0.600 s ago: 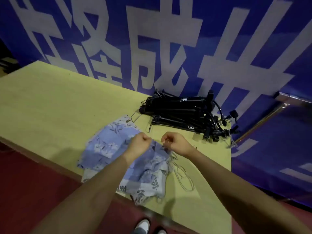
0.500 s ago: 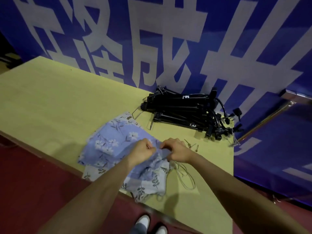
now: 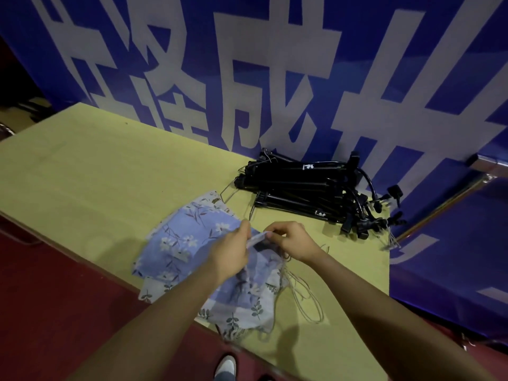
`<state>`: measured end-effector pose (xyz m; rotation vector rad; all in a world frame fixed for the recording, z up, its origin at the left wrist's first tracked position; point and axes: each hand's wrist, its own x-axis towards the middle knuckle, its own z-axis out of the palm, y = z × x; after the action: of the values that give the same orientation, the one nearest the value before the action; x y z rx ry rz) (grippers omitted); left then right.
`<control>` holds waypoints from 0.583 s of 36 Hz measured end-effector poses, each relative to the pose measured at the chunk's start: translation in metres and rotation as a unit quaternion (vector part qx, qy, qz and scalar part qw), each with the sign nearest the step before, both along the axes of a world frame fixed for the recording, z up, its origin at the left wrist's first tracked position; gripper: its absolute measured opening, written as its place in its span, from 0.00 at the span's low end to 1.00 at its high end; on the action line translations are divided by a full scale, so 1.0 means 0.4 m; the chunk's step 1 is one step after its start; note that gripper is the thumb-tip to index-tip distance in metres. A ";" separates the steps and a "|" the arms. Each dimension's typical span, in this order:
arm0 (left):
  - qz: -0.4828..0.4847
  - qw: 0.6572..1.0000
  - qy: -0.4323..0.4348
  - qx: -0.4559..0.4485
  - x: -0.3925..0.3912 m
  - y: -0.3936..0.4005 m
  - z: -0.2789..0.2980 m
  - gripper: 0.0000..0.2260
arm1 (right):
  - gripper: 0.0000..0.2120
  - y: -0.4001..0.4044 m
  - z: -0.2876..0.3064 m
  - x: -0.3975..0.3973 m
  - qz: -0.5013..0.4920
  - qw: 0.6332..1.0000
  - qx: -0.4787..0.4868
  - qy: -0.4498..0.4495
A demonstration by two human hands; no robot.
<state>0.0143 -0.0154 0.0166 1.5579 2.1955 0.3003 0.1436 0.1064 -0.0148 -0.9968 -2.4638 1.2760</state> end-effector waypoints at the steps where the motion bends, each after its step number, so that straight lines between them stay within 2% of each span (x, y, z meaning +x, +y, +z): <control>1: -0.014 1.000 0.013 0.001 -0.003 0.003 0.010 0.09 | 0.07 0.003 0.006 -0.007 -0.003 1.000 0.003 0.021; 6: -0.124 0.982 0.143 -0.023 -0.021 0.022 0.039 0.23 | 0.08 0.023 0.036 -0.035 -0.026 0.994 0.063 0.082; 9: -0.141 0.973 0.178 -0.032 -0.034 0.037 0.056 0.24 | 0.08 0.041 0.060 -0.048 -0.027 0.988 0.106 0.107; 11: -0.130 0.978 0.160 -0.027 -0.042 0.053 0.069 0.27 | 0.08 0.061 0.070 -0.050 -0.030 0.982 0.144 0.120; 15: -0.074 0.997 0.004 0.030 -0.059 0.099 0.095 0.34 | 0.09 0.097 0.091 -0.048 -0.066 0.973 0.177 0.136; 18: -0.053 0.997 -0.019 0.050 -0.059 0.127 0.113 0.35 | 0.10 0.110 0.098 -0.044 -0.098 0.972 0.150 0.154; 21: -0.029 0.999 -0.027 0.031 -0.058 0.151 0.112 0.37 | 0.11 0.122 0.087 -0.013 -0.150 0.973 0.095 0.147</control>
<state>-0.0090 0.0449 0.0612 1.6243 2.1151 0.3916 0.1383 0.1551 0.0200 -1.0033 -2.0719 0.9900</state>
